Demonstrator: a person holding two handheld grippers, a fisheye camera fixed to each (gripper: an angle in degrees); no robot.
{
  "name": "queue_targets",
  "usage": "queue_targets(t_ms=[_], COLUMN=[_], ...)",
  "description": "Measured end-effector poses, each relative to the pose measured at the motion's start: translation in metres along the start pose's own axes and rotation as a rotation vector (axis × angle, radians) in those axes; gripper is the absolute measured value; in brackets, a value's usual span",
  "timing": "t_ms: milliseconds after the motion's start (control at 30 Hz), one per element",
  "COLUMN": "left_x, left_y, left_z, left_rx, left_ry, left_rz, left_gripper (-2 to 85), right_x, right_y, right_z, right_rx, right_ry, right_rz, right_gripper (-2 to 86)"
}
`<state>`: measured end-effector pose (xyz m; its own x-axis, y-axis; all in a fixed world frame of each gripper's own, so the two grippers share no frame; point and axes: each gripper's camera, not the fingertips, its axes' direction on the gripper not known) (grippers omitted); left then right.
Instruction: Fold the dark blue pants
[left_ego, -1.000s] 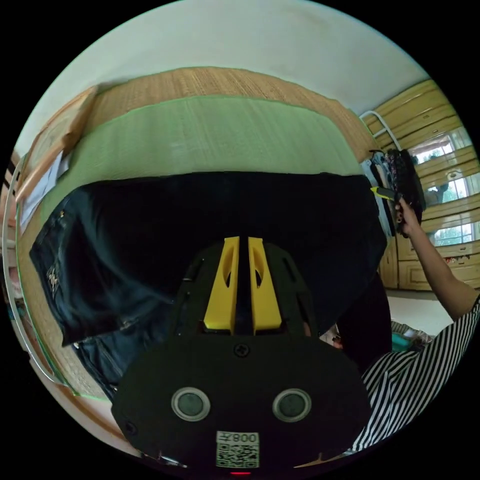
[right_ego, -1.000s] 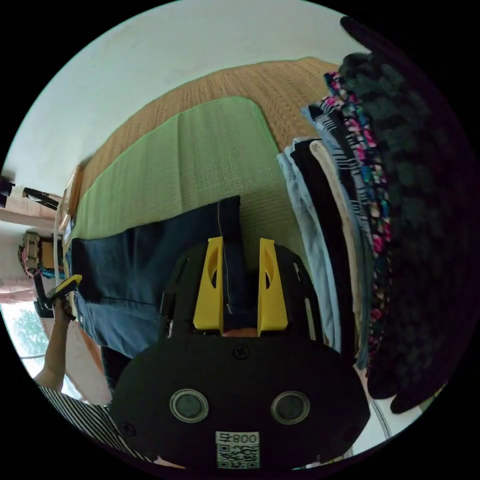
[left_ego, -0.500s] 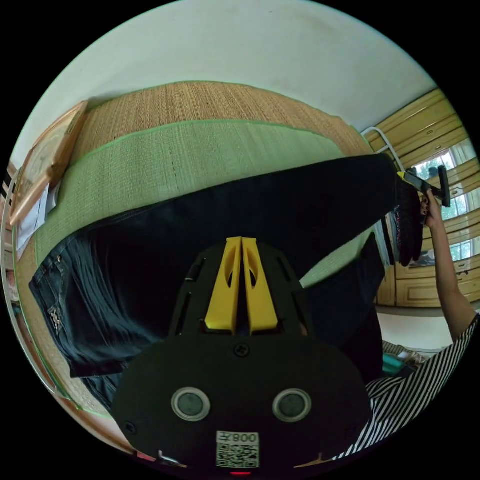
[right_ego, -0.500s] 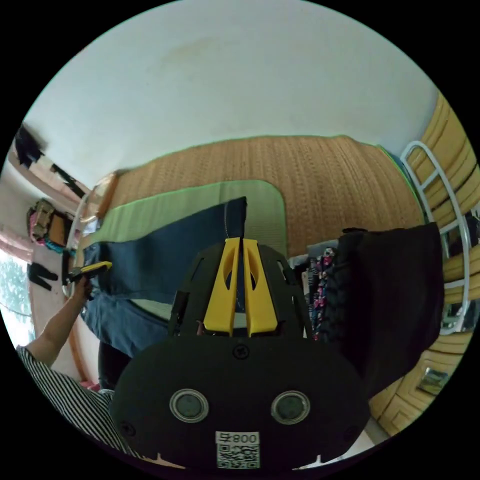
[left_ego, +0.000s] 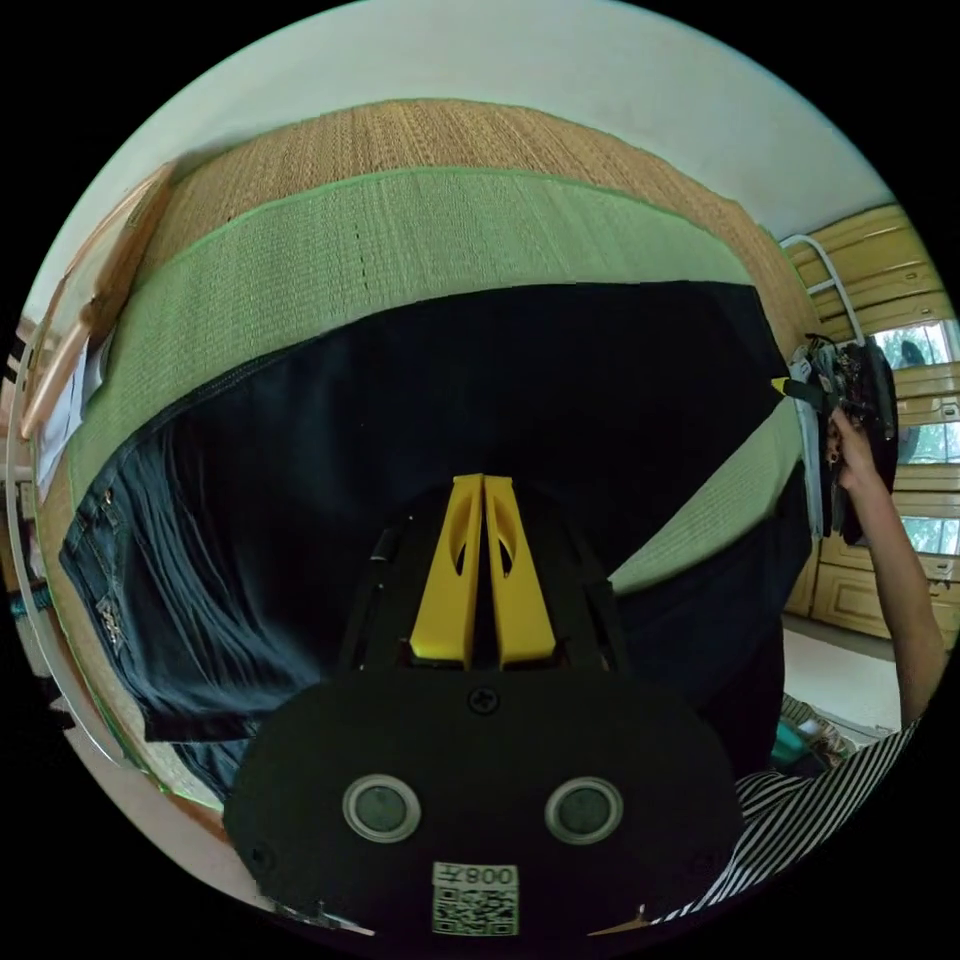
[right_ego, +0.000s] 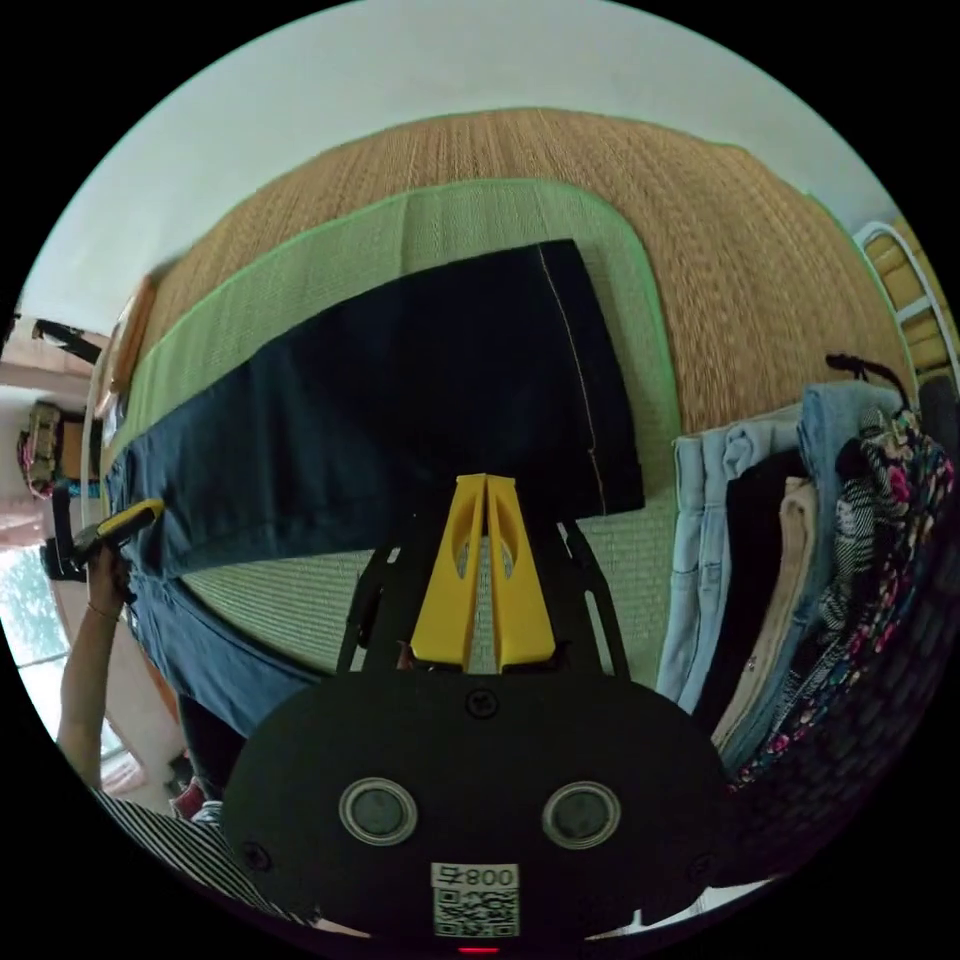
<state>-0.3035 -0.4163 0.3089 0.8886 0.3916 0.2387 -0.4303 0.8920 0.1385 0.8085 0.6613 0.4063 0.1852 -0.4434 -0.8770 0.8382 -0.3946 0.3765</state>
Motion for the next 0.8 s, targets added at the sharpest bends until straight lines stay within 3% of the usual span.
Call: queue_targets(t_ms=[167,267,333,400,467,600,800], left_x=[0.045,0.076,0.088,0.091,0.085,0.084,0.092], left_y=[0.054,0.103,0.122,0.128,0.122,0.113,0.155], left_z=[-0.020,-0.004,0.010,0.025,0.025,0.021,-0.002], left_rx=[0.128,0.066,0.018,-0.042,-0.033,-0.042,-0.029], left_ry=[0.175,0.183,0.118,0.020,0.050,0.015,0.042], left_rz=[0.176,0.243,0.251,0.229,0.196,0.143,0.134], left_gripper=[0.0,0.1,0.1,0.0,0.0,-0.1,0.0], right_x=[-0.008,-0.010,-0.005,0.005,0.024,0.039,0.047], right_y=[0.070,0.156,0.195,0.204,0.196,0.166,0.227], right_z=[-0.051,-0.047,-0.010,0.012,0.009,0.008,-0.012], right_rx=[0.087,0.104,0.014,0.003,0.042,0.030,0.098], right_ry=[-0.023,-0.017,0.006,-0.003,-0.083,0.003,-0.074], right_rz=[-0.103,-0.098,-0.058,-0.036,0.038,0.059,0.094], right_gripper=[0.1,0.1,0.0,0.0,0.0,0.0,0.0])
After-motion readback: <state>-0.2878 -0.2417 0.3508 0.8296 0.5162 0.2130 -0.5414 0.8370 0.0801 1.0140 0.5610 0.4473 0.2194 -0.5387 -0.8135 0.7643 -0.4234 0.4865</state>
